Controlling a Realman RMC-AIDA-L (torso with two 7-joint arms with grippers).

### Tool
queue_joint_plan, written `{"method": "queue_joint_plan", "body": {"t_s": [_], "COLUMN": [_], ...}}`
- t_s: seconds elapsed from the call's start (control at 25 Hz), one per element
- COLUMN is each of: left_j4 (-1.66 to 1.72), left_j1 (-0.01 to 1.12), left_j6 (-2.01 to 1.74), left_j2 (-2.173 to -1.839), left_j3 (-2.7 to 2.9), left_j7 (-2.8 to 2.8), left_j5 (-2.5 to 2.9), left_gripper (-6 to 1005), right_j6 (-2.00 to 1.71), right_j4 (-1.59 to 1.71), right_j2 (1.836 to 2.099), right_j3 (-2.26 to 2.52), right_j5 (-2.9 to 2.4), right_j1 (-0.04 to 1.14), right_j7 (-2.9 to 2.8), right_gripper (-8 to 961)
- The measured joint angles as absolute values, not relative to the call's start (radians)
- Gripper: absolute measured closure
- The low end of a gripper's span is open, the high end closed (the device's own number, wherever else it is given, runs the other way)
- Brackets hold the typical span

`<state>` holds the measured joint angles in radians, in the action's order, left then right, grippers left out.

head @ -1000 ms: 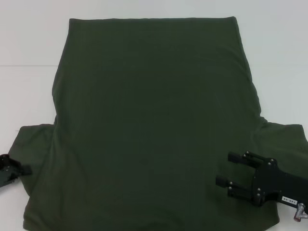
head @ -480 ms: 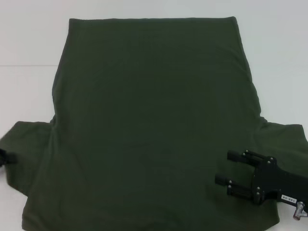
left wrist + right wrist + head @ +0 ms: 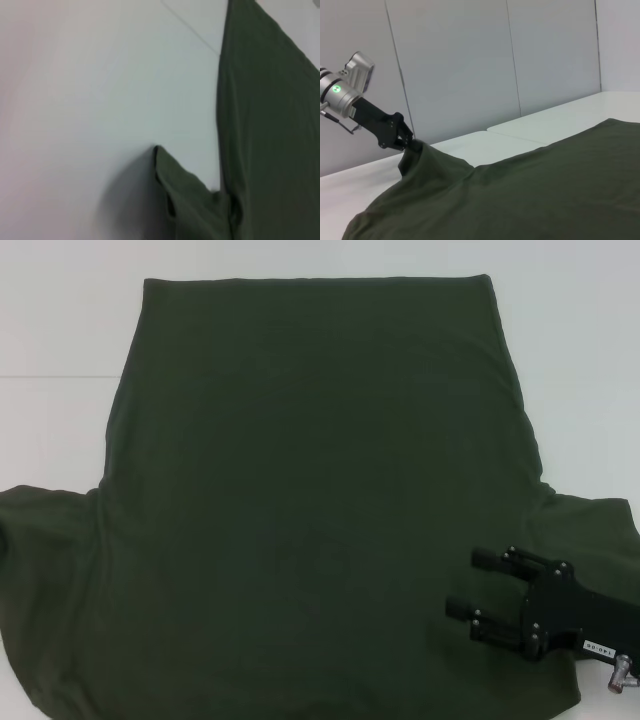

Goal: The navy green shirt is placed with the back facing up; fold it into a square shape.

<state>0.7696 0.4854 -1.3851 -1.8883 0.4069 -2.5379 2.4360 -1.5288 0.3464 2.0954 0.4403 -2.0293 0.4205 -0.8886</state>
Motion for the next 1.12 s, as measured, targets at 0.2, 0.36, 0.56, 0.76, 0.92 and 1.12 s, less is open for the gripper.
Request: {"method": "queue_joint_plan", "body": {"t_s": [0.2, 0.36, 0.56, 0.76, 0.92, 1.12], "left_j4": [0.787, 0.819, 0.893, 0.992, 0.991, 0.888], "left_j1": [0.498, 0.518, 0.555, 0.592, 0.635, 0.652], "left_j6": [-1.412, -1.459, -1.522, -1.533, -1.512, -1.421], "left_j2": [-1.881, -1.893, -1.931, -2.004, -2.066, -2.086], "left_j3": [0.408, 0.421, 0.451, 0.608, 0.635, 0.682], "left_j7": [-2.542, -2.54, -2.556, -2.63, -2.637, -2.631], "left_j5": [2.436, 2.436, 2.436, 2.436, 2.436, 2.436], "left_gripper": [980, 980, 979, 979, 980, 980], "right_j6": [-1.529, -1.529, -1.528, -1.521, -1.518, -1.523], "right_j4": [0.346, 0.347, 0.345, 0.337, 0.336, 0.334], "right_j2": [2.095, 2.096, 2.097, 2.097, 2.097, 2.097], "right_j3": [0.44, 0.44, 0.44, 0.44, 0.44, 0.44], "right_j5": [-2.029, -2.029, -2.03, -2.029, -2.028, -2.02], "right_j1": [0.42, 0.42, 0.42, 0.42, 0.42, 0.42], "right_j7": [-0.889, -0.888, -0.887, -0.884, -0.884, -0.885], "right_gripper": [179, 179, 179, 179, 179, 179]}}
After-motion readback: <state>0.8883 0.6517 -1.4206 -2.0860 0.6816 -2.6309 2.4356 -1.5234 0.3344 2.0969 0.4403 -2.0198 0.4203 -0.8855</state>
